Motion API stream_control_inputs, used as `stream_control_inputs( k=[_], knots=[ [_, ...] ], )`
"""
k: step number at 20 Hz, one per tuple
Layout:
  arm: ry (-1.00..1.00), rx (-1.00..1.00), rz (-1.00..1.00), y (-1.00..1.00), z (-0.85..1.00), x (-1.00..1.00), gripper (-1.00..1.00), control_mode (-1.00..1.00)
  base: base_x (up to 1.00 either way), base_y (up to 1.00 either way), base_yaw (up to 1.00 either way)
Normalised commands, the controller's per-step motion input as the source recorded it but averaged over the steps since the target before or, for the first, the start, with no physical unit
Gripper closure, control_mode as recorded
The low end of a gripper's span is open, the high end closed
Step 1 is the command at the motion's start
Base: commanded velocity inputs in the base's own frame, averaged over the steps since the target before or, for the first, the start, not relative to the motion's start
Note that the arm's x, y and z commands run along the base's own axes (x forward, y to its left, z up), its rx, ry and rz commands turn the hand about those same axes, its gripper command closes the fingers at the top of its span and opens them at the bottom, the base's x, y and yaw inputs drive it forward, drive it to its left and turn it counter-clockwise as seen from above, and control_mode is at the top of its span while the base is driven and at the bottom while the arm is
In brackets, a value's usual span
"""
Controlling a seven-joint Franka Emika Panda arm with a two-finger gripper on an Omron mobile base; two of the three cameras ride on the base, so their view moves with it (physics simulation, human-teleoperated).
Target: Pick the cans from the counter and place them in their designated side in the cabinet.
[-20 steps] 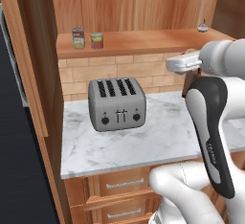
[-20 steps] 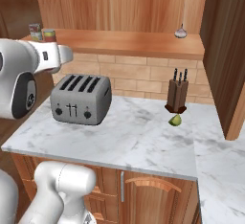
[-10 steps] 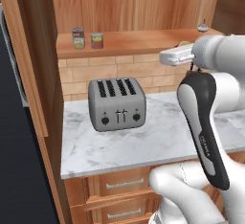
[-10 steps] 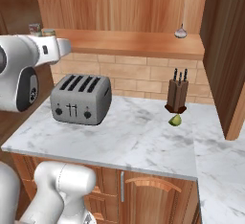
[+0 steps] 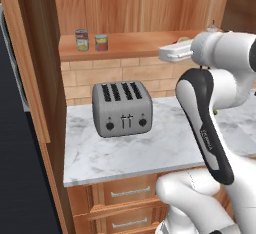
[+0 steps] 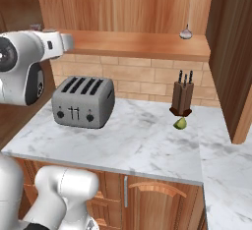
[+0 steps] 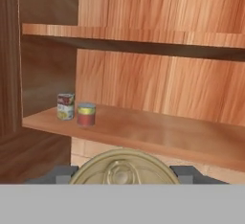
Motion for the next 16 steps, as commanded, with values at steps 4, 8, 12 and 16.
stream_control_inputs(
  k=[4, 8, 12, 16],
  knots=[
    [0.0, 0.01, 0.05, 0.12, 0.09, 0.29, 1.0, -1.0, 0.0, 0.0, 0.0],
    [0.0, 0.01, 0.06, 0.09, 0.04, 0.26, 1.0, -1.0, 0.0, 0.0, 0.0],
    [0.01, 0.0, 0.05, 0.12, 0.0, 0.25, 1.0, -1.0, 0.0, 0.0, 0.0],
    [0.04, 0.0, 0.04, 0.16, 0.0, 0.23, 1.0, -1.0, 0.0, 0.0, 0.0]
  ],
)
